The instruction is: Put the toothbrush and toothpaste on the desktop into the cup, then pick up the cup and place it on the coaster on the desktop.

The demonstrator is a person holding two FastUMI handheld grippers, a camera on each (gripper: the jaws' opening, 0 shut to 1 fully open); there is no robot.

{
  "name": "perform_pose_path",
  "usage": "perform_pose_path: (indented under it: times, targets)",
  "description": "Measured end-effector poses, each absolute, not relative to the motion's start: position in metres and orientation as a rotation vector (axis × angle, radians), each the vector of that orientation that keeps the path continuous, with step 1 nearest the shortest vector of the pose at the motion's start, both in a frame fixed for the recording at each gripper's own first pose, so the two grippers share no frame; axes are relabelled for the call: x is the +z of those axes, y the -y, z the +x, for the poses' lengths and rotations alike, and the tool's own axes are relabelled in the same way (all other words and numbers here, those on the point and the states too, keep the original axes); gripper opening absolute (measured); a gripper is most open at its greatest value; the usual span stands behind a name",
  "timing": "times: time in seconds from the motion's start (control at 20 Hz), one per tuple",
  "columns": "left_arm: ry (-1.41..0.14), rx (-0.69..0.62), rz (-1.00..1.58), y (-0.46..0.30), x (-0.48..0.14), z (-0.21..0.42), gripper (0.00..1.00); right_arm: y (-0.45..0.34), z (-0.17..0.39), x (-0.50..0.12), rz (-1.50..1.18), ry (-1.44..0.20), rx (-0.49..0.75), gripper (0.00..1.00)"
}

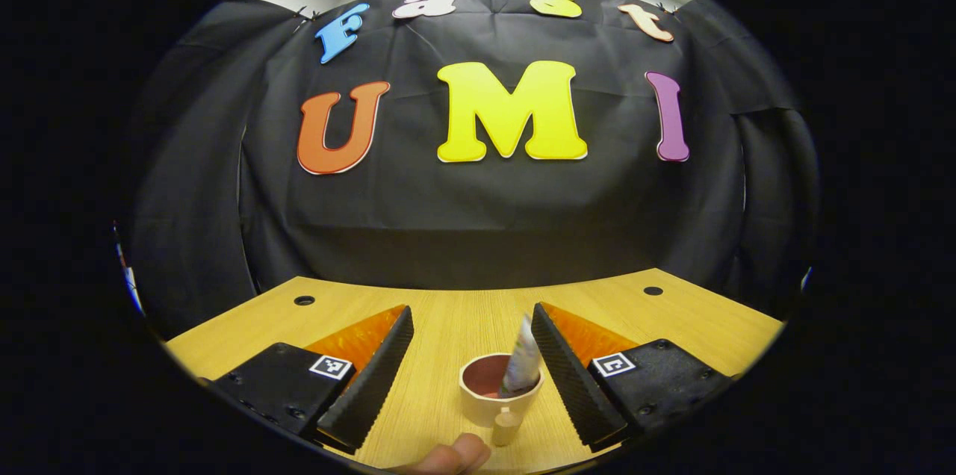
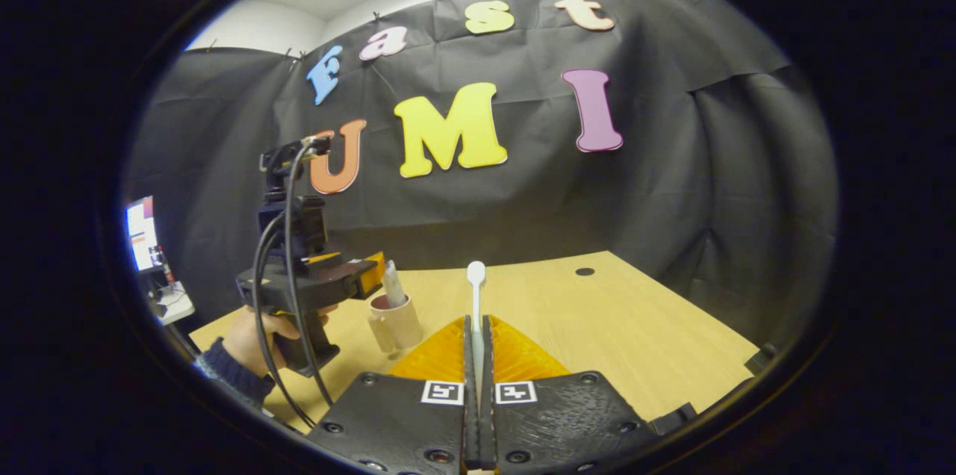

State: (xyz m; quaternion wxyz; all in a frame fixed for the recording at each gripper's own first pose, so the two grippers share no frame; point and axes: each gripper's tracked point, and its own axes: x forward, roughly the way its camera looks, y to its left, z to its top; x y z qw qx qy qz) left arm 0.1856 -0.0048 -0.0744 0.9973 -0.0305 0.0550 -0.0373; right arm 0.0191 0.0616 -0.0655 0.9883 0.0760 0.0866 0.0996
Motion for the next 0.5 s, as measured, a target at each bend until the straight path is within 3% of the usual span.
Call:
perform_pose_path:
  times: [0.5]
  targets:
    - [-0.126,-0.063,-0.085,-0.044,-0.079,0.098,1.0,-0.143,0.107,-0.016,0.208,-0.099,0.339,0.01]
